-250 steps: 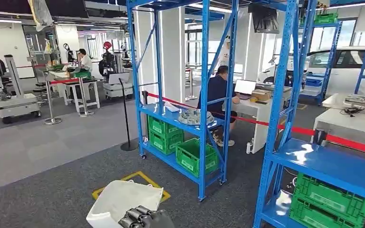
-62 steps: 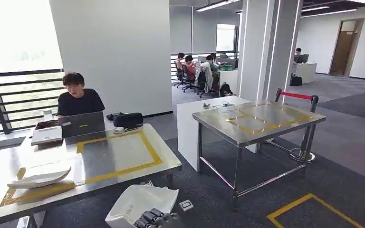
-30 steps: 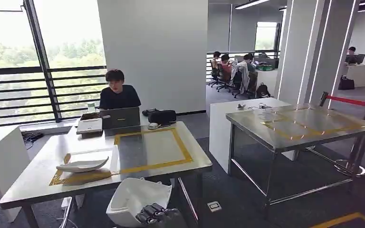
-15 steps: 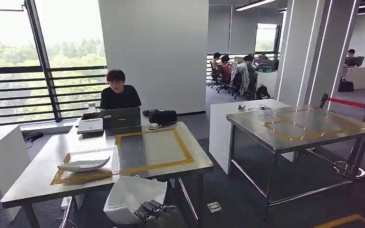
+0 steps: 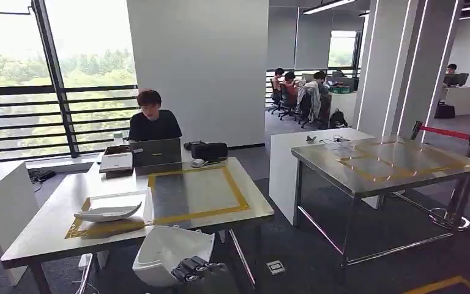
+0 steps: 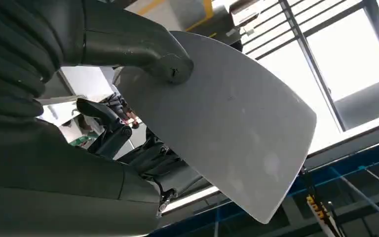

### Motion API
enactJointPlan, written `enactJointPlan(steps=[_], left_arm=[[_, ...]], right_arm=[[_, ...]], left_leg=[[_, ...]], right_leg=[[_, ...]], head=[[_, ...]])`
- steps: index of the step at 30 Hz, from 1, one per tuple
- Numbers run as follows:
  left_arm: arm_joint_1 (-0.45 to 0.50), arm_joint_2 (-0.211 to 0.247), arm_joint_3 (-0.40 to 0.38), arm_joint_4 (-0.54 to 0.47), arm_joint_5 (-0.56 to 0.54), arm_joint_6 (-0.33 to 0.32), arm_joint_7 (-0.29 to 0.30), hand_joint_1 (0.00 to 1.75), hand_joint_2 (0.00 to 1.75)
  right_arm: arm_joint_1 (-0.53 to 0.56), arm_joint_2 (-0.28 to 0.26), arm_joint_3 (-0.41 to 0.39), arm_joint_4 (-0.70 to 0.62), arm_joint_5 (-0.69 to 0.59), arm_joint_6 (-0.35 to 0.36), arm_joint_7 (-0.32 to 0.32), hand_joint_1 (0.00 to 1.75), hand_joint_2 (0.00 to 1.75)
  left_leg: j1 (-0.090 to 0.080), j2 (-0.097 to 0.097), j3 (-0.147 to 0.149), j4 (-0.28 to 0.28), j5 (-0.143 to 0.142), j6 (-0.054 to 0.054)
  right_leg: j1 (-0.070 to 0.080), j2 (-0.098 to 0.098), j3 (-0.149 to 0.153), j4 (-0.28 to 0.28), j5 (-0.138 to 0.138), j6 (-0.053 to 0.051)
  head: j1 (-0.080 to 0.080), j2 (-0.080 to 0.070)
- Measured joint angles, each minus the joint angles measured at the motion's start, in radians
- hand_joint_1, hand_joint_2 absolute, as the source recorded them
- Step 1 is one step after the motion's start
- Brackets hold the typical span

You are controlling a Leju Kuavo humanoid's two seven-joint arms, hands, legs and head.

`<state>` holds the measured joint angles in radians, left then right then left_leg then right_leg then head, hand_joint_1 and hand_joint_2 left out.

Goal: Take the parts from the cabinet and place them on the table.

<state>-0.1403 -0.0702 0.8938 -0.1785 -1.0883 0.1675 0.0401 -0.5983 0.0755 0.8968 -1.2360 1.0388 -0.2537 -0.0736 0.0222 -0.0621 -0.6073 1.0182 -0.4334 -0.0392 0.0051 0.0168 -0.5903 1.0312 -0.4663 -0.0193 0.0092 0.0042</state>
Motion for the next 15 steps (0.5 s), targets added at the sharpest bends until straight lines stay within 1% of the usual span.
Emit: enactJointPlan(steps=[7,8,9,10,11,12,13,14,15], left_arm=[[0.0,0.0,0.0,0.0,-0.003,-0.001,0.004,0.0,1.75],[-0.001,0.001,0.0,0.0,-0.003,-0.001,0.004,0.0,1.75],[-0.001,0.001,0.0,0.0,-0.003,-0.002,0.004,0.0,1.75],[-0.001,0.0,0.0,0.0,-0.004,-0.002,0.004,0.0,1.75],[-0.001,-0.001,0.0,0.0,-0.005,-0.003,0.004,0.0,1.75],[-0.001,-0.003,0.0,0.0,-0.006,-0.003,0.004,0.0,1.75],[-0.002,-0.003,0.0,-0.001,-0.007,-0.003,0.004,0.0,1.75],[-0.002,-0.003,0.0,0.0,-0.008,-0.003,0.004,0.0,1.75],[-0.002,-0.003,0.0,0.0,-0.008,-0.003,0.004,0.0,1.75]], right_arm=[[0.0,0.0,0.0,0.0,0.005,-0.006,-0.005,1.75,1.75],[0.0,0.0,0.0,0.0,0.006,-0.006,-0.006,1.75,1.75],[-0.001,0.0,0.0,0.0,0.006,-0.007,-0.006,1.75,1.75],[-0.003,0.001,0.0,-0.002,0.006,-0.008,-0.007,1.75,1.75],[-0.002,0.0,-0.001,-0.003,0.006,-0.008,-0.008,1.75,1.75],[-0.006,0.0,-0.001,-0.003,0.006,-0.009,-0.008,1.75,1.75],[-0.007,-0.001,-0.001,-0.003,0.006,-0.01,-0.008,1.75,1.75],[-0.005,-0.002,0.0,-0.002,0.006,-0.01,-0.007,1.75,1.75],[-0.003,-0.005,-0.001,-0.002,0.006,-0.01,-0.008,1.75,1.75]], left_leg=[[0.0,0.0,0.0,0.0,0.0,0.0],[-0.003,0.0,-0.002,0.007,-0.003,0.013],[-0.004,0.001,0.0,-0.001,-0.001,0.02],[-0.003,0.001,0.01,-0.022,0.008,0.026],[0.01,0.005,0.023,-0.044,0.023,0.024],[0.012,0.006,0.027,-0.055,0.029,0.031],[0.014,0.006,0.025,-0.056,0.031,0.029],[0.016,0.008,0.022,-0.054,0.031,0.028],[0.017,0.008,0.018,-0.051,0.031,0.027]], right_leg=[[0.0,0.0,0.0,0.0,0.0,0.0],[-0.006,-0.001,0.002,-0.008,0.005,0.01],[-0.007,-0.001,0.005,-0.014,0.007,0.013],[-0.002,0.0,0.01,-0.023,0.011,0.018],[-0.003,-0.003,0.011,-0.01,0.005,0.018],[-0.001,-0.003,-0.007,0.024,-0.028,0.021],[-0.005,-0.003,-0.039,0.091,-0.07,0.026],[-0.011,-0.003,-0.077,0.171,-0.11,0.033],[-0.017,-0.004,-0.11,0.241,-0.138,0.04]], head=[[0.0,0.0],[0.0,0.0],[-0.001,0.0],[-0.002,0.0],[-0.001,0.0],[0.0,0.0],[0.001,0.0],[0.002,0.0],[0.002,0.0]])
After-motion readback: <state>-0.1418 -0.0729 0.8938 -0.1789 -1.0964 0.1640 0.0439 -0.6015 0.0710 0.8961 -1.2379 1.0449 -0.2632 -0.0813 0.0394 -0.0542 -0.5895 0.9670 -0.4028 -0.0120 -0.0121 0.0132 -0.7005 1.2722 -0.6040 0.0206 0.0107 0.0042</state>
